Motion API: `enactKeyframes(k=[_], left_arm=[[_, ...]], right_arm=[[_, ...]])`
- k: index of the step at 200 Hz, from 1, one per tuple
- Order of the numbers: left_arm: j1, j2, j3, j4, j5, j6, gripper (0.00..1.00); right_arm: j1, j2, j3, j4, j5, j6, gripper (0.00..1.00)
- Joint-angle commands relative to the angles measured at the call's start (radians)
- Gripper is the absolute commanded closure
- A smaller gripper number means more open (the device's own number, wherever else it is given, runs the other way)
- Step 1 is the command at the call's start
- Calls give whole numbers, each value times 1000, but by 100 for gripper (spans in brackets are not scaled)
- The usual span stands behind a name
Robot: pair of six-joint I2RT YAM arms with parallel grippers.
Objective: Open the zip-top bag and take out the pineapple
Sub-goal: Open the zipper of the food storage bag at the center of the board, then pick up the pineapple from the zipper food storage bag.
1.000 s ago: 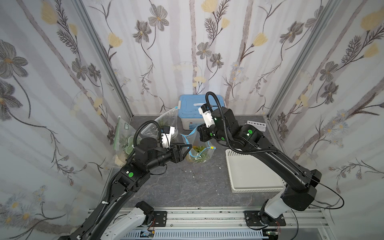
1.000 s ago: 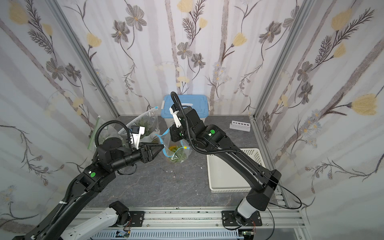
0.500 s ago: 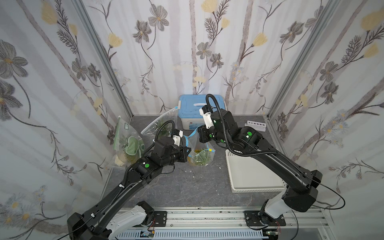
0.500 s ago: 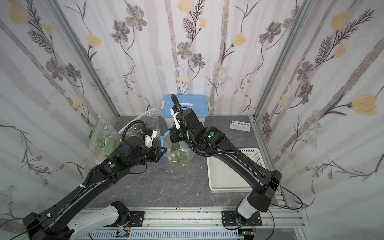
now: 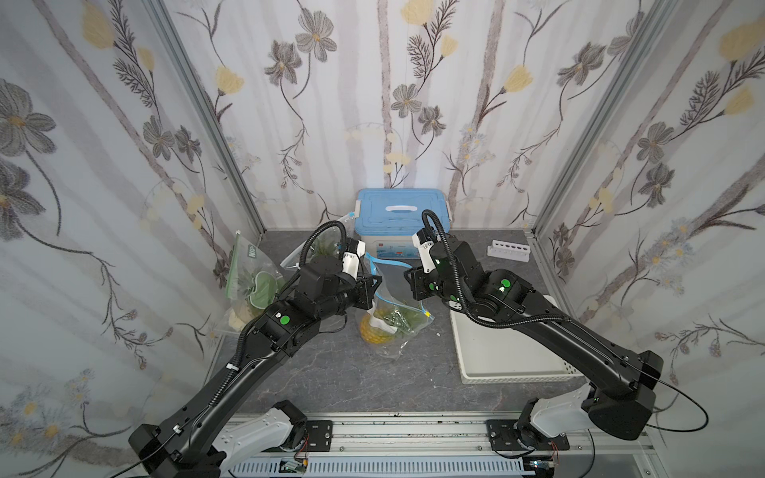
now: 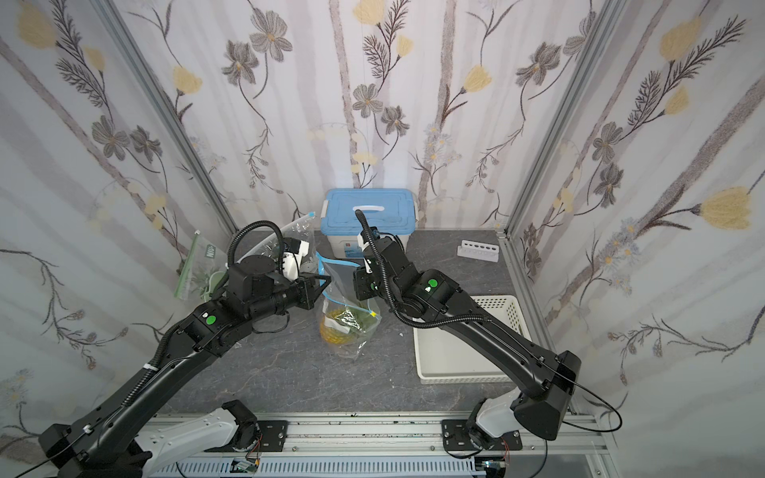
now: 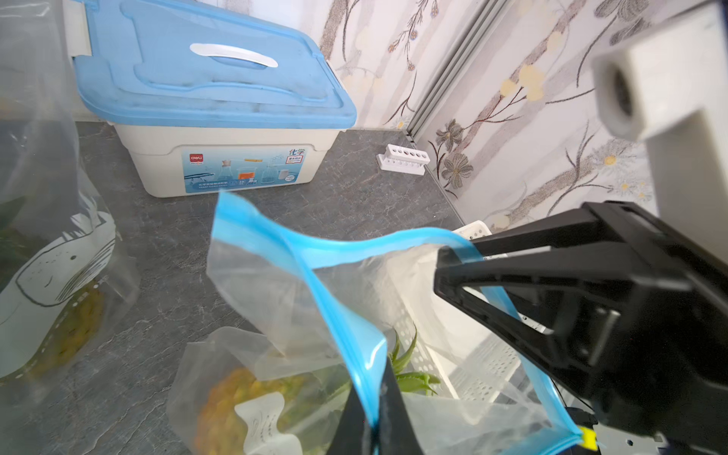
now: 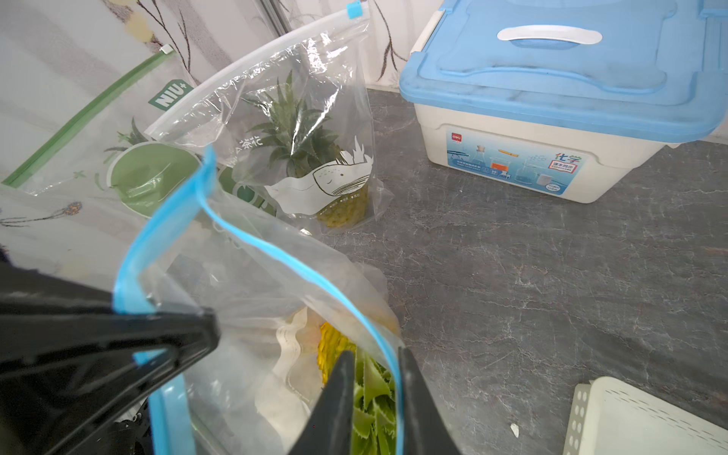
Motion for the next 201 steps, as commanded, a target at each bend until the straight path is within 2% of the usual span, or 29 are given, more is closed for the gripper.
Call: enactKeyframes(k=[1, 12, 33, 64, 154, 201], left_arm=[[0, 31, 16, 36, 17, 37, 100], [0, 44, 5, 47, 19, 31, 100], [-1, 58, -16, 73, 32, 17, 100], [0, 63, -16, 82, 55, 15, 100], [-45, 22, -66, 160, 84, 10, 100], [-56, -13, -83, 204, 77, 32, 100]], right_arm=[[2, -55, 0, 16, 12, 3, 67], [3, -83, 2, -17, 28, -1, 63], [4, -145, -9, -65, 41, -10, 61], [5, -192, -84, 6, -158, -55, 65], [-25, -16, -94, 21, -379, -100, 71], [-25, -40, -218, 47, -441, -57, 70]])
